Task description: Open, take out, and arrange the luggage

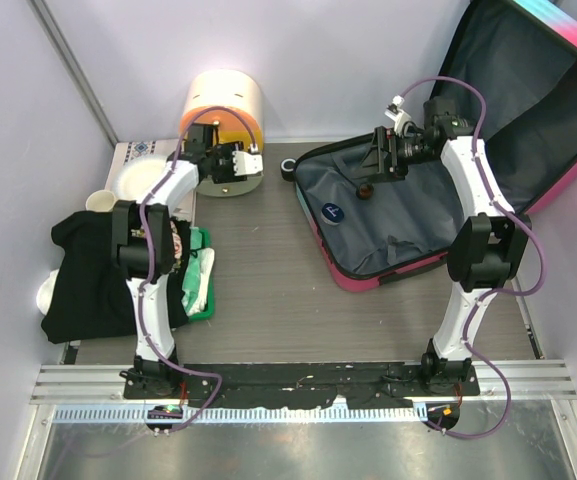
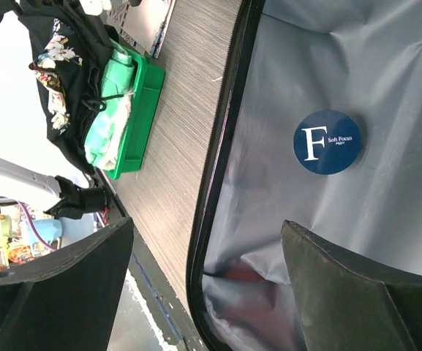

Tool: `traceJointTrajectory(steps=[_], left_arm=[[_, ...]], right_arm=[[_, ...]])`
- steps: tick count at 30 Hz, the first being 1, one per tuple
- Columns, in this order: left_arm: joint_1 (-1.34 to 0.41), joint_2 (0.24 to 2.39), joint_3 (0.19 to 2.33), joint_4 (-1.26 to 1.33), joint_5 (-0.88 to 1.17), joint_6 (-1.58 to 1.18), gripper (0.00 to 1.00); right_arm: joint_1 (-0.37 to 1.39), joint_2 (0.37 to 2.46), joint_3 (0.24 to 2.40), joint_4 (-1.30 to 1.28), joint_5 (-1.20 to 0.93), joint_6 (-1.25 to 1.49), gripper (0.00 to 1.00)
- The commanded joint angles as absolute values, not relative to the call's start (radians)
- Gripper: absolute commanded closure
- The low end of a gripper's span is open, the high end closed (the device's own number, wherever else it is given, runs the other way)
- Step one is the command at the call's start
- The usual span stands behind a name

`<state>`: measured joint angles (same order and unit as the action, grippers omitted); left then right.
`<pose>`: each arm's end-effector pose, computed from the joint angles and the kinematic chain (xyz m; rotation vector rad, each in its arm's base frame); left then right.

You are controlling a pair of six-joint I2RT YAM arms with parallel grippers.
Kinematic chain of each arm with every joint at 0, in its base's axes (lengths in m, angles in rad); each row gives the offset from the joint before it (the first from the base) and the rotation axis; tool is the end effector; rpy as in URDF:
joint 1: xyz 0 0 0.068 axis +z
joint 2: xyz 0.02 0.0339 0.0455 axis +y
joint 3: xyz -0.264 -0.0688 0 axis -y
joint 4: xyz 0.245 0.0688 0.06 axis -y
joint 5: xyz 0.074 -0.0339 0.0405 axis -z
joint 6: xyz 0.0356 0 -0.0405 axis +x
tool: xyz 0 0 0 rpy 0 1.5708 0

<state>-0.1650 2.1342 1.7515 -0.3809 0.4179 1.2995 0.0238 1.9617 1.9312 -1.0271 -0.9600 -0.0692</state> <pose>0.4786 -0.0943 0.2272 1.6545 1.5359 0.1138 0.4129 0.0390 0.3278 -0.4306 2.3365 1.2112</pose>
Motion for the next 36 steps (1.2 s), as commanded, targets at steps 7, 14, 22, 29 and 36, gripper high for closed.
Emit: traceJointTrajectory(steps=[7, 14, 22, 29, 36], left_arm=[[-0.149, 1.965, 1.687, -0.288, 0.471, 1.279, 0.36], [-0.147, 1.872, 1.629, -0.4, 0.5, 1.232, 0.64], [-0.146, 1.853, 1.591, -0.535, 0.512, 1.075, 0.86], [-0.144, 1.959, 1.71, -0.73, 0.485, 0.982, 1.0], [-0.146, 2.057, 1.79, -0.695, 0.422, 0.885, 1.0]], right_arm=[[0.023, 1.914, 1.934, -1.031, -0.962, -0.091, 0.12], [0.021, 1.922, 1.944, -1.028, -0.956, -0.089, 0.12], [0.021, 1.927, 1.947, -1.028, -0.946, -0.089, 0.12], [0.023, 1.93, 1.945, -1.048, -0.911, -0.107, 0.12], [0.023, 1.924, 1.94, -1.06, -0.885, -0.124, 0.12]])
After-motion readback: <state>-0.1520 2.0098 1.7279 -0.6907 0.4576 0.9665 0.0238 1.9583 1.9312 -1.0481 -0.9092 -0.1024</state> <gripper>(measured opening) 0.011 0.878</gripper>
